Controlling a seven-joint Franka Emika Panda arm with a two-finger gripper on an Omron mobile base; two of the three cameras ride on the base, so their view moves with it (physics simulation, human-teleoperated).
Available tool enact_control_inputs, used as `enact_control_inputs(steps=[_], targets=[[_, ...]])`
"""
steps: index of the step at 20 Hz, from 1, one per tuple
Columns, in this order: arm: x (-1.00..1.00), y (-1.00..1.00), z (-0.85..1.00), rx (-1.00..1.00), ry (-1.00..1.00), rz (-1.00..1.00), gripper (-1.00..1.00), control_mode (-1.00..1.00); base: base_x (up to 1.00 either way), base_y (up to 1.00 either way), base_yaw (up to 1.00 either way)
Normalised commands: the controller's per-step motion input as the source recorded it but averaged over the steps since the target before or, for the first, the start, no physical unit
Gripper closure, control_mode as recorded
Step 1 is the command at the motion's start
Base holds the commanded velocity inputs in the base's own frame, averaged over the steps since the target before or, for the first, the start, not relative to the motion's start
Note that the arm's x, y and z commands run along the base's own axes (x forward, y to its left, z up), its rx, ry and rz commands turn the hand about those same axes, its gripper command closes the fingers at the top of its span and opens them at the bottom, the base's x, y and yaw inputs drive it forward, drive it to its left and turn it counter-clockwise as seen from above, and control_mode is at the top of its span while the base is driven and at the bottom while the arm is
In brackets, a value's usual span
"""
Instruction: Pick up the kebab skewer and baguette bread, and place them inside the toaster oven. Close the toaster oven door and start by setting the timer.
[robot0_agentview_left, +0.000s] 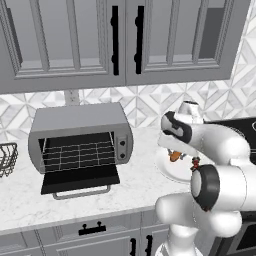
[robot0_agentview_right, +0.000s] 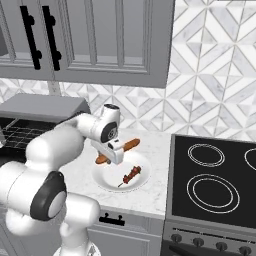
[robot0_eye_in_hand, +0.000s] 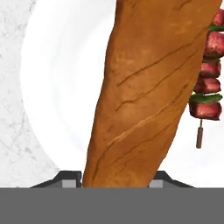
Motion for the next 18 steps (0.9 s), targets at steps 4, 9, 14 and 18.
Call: enact_control_inputs(steps=[4,9,14,18], targets=[[-0.85,1.00,0.73,0.00,0.00,0.00,1.00,-1.00,0.00,0.00,0.00],[-0.64,1.00,0.43,0.00,0.00,-0.02,1.00,-1.00,0.00,0.00,0.00],[-0.31,1.00,0.17,-0.01,-0.03,-0.14,1.00,-1.00,0.00,0.00,0.00],[0.00,1.00,0.27,0.00,-0.01,-0.13,1.00,-1.00,0.00,0.00,0.00]])
